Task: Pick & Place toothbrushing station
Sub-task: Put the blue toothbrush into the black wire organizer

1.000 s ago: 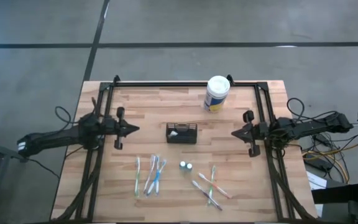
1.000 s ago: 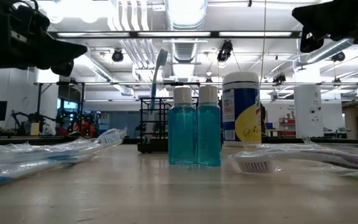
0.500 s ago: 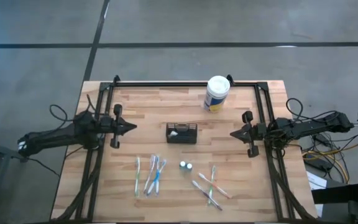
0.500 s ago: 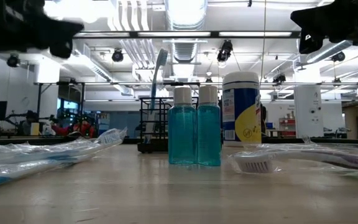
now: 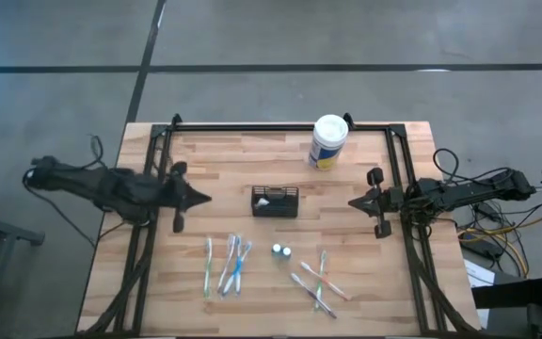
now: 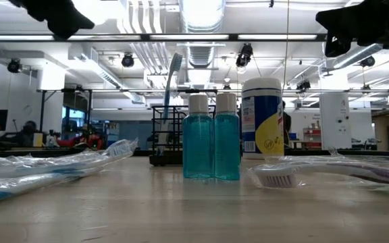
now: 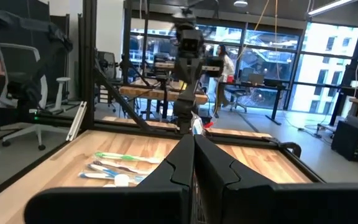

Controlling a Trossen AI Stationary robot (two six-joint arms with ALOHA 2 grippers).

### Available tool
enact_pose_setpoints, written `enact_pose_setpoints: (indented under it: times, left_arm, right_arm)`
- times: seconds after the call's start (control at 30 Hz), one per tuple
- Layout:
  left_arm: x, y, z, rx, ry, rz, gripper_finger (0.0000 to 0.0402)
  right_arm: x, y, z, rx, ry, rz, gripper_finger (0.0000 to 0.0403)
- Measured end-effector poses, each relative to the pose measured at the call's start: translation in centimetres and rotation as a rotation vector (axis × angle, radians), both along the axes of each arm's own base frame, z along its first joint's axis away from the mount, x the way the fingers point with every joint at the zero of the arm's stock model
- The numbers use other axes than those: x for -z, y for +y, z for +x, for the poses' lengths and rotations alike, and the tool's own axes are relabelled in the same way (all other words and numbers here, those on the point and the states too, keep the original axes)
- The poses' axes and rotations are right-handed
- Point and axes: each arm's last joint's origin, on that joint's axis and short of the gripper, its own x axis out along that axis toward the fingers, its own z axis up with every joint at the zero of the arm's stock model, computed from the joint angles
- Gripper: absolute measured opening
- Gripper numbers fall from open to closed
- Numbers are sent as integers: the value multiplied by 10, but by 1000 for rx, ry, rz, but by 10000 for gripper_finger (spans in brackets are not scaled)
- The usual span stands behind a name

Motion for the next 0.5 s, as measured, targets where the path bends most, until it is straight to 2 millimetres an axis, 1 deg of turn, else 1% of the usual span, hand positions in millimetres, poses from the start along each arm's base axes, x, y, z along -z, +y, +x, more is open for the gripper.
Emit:
enact_pose_setpoints:
  times: [0.13,0.2,0.23,0.33,0.43,0.5]
  left_arm:
    - [-3,-27,26,21,113,-68,11]
    - [2,-39,40,20,171,-87,13]
    - [6,-43,45,5,211,-99,14]
    - [5,-52,64,-74,220,-188,18]
    - [23,-60,78,-118,340,-238,34]
    - [31,-67,87,-123,387,-290,51]
  right_arm:
    - [-3,0,0,0,-10,-5,8]
    - [-4,0,0,0,-13,-6,8]
    - [-4,0,0,0,-12,-10,8]
    - [-4,0,0,-7,-14,-13,8]
    - [-4,0,0,-8,-10,-9,8]
    - [-4,0,0,-12,-6,-1,8]
